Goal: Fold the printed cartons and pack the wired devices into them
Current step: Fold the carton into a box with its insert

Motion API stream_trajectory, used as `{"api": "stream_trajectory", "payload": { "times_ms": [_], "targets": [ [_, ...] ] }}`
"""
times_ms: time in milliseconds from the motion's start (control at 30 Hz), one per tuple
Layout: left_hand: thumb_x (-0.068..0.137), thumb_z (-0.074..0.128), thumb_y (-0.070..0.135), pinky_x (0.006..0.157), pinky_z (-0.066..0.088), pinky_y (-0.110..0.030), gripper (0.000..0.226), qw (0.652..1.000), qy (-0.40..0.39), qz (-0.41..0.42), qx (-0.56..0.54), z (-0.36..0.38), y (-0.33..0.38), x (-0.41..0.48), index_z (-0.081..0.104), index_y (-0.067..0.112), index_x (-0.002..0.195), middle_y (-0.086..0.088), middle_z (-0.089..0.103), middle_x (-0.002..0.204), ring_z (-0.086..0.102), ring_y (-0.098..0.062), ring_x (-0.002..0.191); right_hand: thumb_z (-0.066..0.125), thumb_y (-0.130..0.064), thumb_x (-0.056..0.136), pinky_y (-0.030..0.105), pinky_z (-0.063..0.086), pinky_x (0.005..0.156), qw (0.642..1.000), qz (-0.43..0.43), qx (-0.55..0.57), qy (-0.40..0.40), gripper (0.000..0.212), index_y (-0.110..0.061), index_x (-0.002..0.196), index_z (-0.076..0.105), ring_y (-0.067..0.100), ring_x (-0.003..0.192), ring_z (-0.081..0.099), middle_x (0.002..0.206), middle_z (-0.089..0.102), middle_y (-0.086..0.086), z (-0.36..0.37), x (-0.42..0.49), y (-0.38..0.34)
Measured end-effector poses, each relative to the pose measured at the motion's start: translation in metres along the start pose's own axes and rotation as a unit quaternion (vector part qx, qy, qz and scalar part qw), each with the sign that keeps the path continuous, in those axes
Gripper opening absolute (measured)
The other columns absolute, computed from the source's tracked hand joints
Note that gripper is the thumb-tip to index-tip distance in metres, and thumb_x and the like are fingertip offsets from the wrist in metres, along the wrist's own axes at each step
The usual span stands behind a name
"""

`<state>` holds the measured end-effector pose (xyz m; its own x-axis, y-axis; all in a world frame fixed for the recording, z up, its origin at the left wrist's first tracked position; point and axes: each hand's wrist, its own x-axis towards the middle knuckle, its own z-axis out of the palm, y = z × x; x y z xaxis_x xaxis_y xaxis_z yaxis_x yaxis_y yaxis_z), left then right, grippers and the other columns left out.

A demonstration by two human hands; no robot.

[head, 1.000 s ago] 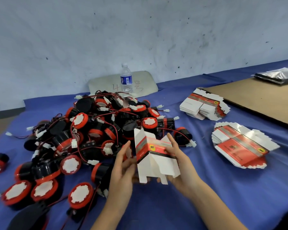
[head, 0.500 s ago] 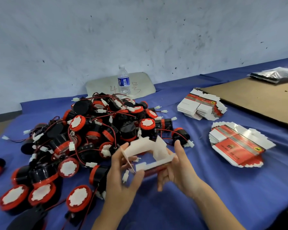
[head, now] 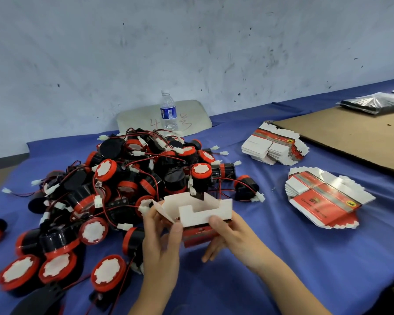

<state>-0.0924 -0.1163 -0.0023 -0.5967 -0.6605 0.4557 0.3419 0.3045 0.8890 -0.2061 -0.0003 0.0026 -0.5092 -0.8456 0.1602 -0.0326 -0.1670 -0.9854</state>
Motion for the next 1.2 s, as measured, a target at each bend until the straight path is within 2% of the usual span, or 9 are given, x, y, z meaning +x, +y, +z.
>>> {"api": "stream_trajectory", "payload": {
  "times_ms": [133,300,400,500,633,700,867,1000,1200],
  "targets": [
    [0.085,0.054,0.043,0.078,0.046,-0.007,0.040,0.999,-0.015,0.029,0.017,-0.004,0.003,0.004,0.043,0.032,0.122,0.017,0.062,0.109,0.061,0.001,0.099,0.052,-0.042,0.091,0.025,0.051,0.054,0.998,-0.044,-0.034,0.025,0.041,-0.027,0.128,0.045,0.021,0.056,0.068,0.100,0.069,-0.014,0.005,0.001,0.004],
    [0.067,0.063,0.043,0.077,0.047,-0.009,0.061,0.998,-0.036,0.033,0.043,0.005,0.001,0.001,0.037,0.061,0.119,0.037,0.050,0.111,0.055,0.007,0.102,0.022,-0.085,0.080,0.024,0.050,0.056,0.982,-0.048,-0.179,0.024,0.064,-0.058,0.137,0.030,0.014,0.050,0.059,0.067,0.064,-0.019,0.008,-0.003,0.013],
    [0.070,0.060,0.045,0.080,0.045,-0.006,0.056,0.997,-0.024,0.036,0.058,0.004,0.001,-0.002,0.037,0.070,0.114,0.034,0.052,0.115,0.054,0.007,0.105,0.007,-0.086,0.079,0.036,0.052,0.075,0.950,-0.089,-0.291,0.066,0.066,-0.064,0.141,0.012,0.011,0.080,0.062,0.105,0.060,-0.028,0.009,-0.004,0.013],
    [0.076,0.053,0.045,0.084,0.039,-0.001,0.051,0.997,-0.023,0.043,0.068,0.007,0.005,-0.005,0.038,0.072,0.116,0.037,0.053,0.115,0.050,0.014,0.108,0.009,-0.082,0.083,0.017,0.037,0.098,0.949,-0.141,-0.262,0.102,0.051,-0.072,0.133,0.018,0.001,0.121,0.043,0.130,0.043,-0.033,0.012,-0.003,0.008],
    [0.080,0.052,0.048,0.097,0.046,-0.026,0.042,0.997,-0.035,0.028,0.065,0.008,0.004,-0.009,0.048,0.049,0.122,0.020,0.060,0.117,0.055,-0.002,0.113,0.033,-0.054,0.095,0.017,0.040,0.088,0.979,-0.143,-0.120,0.080,0.036,-0.036,0.122,0.049,0.004,0.097,0.053,0.105,0.057,-0.024,0.013,-0.001,0.004],
    [0.080,0.054,0.049,0.095,0.047,-0.038,0.039,0.997,-0.041,0.016,0.062,0.007,0.005,-0.010,0.050,0.041,0.119,0.008,0.061,0.116,0.057,-0.015,0.112,0.038,-0.046,0.094,0.014,0.042,0.080,0.980,-0.145,-0.107,0.083,0.027,-0.036,0.115,0.052,0.001,0.088,0.054,0.098,0.060,-0.023,0.013,-0.001,0.003],
    [0.072,0.063,0.047,0.079,0.053,-0.022,0.055,0.999,-0.030,-0.019,0.019,0.010,0.011,-0.011,0.048,0.026,0.121,0.013,0.064,0.108,0.064,-0.007,0.095,0.036,-0.042,0.094,0.019,0.046,0.070,0.968,-0.181,-0.127,0.116,0.028,-0.054,0.114,0.051,0.007,0.082,0.058,0.098,0.065,-0.016,0.013,-0.003,0.000],
    [0.070,0.064,0.049,0.082,0.053,-0.024,0.058,0.999,-0.030,-0.035,0.003,0.010,0.009,-0.012,0.048,0.025,0.121,0.010,0.063,0.106,0.063,-0.008,0.095,0.035,-0.041,0.093,0.041,0.050,0.065,0.956,-0.198,-0.167,0.141,0.027,-0.050,0.117,0.047,0.027,0.078,0.060,0.094,0.066,-0.007,0.013,-0.004,0.005],
    [0.070,0.066,0.046,0.079,0.053,-0.026,0.045,0.999,-0.032,-0.024,-0.025,0.008,0.008,-0.010,0.047,0.042,0.110,0.007,0.063,0.107,0.063,-0.011,0.098,0.040,-0.029,0.094,0.007,0.039,0.060,0.944,-0.235,-0.170,0.159,0.029,-0.054,0.107,0.038,-0.002,0.071,0.057,0.096,0.063,-0.025,0.015,-0.005,0.003]
  ]
}}
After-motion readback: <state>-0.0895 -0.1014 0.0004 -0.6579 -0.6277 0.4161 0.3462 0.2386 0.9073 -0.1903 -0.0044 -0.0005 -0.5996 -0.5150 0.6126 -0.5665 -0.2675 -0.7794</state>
